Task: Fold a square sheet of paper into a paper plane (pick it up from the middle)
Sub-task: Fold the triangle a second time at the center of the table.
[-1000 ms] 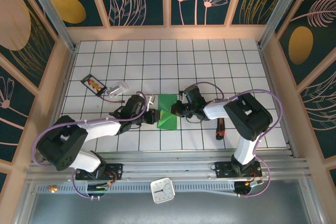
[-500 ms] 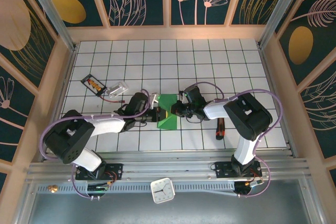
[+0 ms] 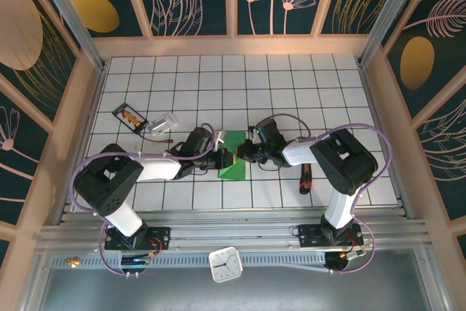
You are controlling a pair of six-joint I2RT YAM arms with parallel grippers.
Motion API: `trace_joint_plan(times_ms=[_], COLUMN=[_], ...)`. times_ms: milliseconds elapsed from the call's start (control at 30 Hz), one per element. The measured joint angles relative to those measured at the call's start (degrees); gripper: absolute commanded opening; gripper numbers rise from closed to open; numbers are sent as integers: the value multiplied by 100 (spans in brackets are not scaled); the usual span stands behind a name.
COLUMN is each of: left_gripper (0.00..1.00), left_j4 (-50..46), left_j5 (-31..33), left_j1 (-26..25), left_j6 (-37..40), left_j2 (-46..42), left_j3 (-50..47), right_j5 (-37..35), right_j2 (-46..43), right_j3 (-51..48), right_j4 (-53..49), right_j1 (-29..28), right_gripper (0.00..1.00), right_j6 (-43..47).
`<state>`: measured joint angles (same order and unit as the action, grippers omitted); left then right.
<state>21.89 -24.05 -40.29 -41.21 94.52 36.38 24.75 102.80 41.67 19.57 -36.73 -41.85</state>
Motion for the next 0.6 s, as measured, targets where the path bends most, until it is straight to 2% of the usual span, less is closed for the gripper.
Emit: trace_joint_plan(times_ms=[600], left_gripper=[0], left_j4=[-610], left_j5=[-103], left_j1=[-98], left_j6=[369], left_j2=[461], left_j3=[494], right_j5=[59], right_j2=[13], right_j3=[0], right_j4=[7], right_j1=[26], right_gripper=[0], right_j6=[2])
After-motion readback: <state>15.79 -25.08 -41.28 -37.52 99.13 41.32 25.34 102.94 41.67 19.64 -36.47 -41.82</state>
